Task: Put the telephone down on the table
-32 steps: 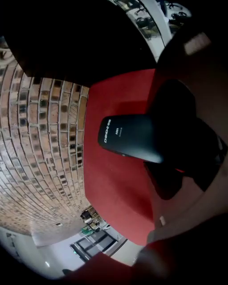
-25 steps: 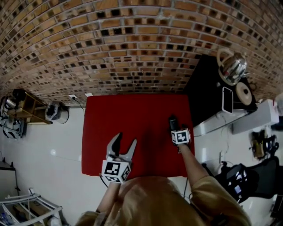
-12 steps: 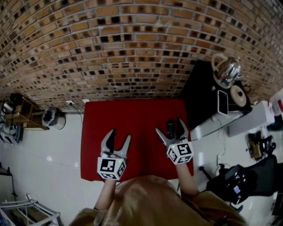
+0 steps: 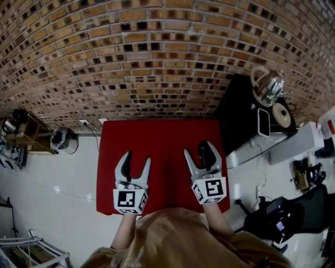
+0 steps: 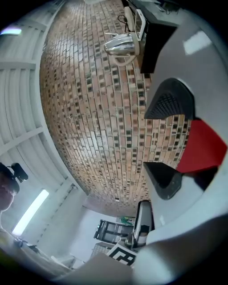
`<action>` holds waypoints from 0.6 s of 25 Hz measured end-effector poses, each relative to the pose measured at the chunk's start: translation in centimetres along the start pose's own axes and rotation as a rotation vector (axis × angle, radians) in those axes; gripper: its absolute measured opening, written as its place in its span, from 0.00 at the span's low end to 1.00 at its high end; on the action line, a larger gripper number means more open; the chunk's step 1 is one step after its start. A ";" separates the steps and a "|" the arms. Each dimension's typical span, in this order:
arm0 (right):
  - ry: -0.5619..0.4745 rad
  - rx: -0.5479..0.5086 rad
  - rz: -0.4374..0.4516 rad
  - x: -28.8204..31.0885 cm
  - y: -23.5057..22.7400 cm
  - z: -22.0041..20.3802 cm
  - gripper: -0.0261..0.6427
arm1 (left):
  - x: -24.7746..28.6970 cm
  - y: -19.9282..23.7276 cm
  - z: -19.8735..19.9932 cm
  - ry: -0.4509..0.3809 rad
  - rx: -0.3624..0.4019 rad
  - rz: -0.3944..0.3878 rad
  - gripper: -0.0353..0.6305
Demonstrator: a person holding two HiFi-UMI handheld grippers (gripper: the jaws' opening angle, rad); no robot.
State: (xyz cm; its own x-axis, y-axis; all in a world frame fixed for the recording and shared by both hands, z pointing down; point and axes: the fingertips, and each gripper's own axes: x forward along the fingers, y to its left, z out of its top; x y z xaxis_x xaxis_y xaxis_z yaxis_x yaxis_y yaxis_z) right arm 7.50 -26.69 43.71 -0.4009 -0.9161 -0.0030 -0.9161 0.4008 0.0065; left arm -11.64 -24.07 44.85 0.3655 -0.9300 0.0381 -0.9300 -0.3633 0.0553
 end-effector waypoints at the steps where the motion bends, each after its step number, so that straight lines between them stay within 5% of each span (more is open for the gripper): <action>1: 0.008 -0.003 0.001 -0.1 0.2 -0.2 0.47 | -0.1 0.2 0.0 -0.002 -0.002 0.004 0.42; 15: 0.115 -0.016 0.103 -0.2 4.3 -2.6 0.43 | -2.2 1.1 -1.3 0.030 -0.025 0.027 0.42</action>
State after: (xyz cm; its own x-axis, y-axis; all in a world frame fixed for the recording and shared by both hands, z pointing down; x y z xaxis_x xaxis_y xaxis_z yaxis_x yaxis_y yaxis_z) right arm 3.69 -24.81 46.31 -0.4885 -0.8652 0.1129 -0.8697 0.4932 0.0164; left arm -13.44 -22.40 46.16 0.3417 -0.9372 0.0702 -0.9385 -0.3363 0.0788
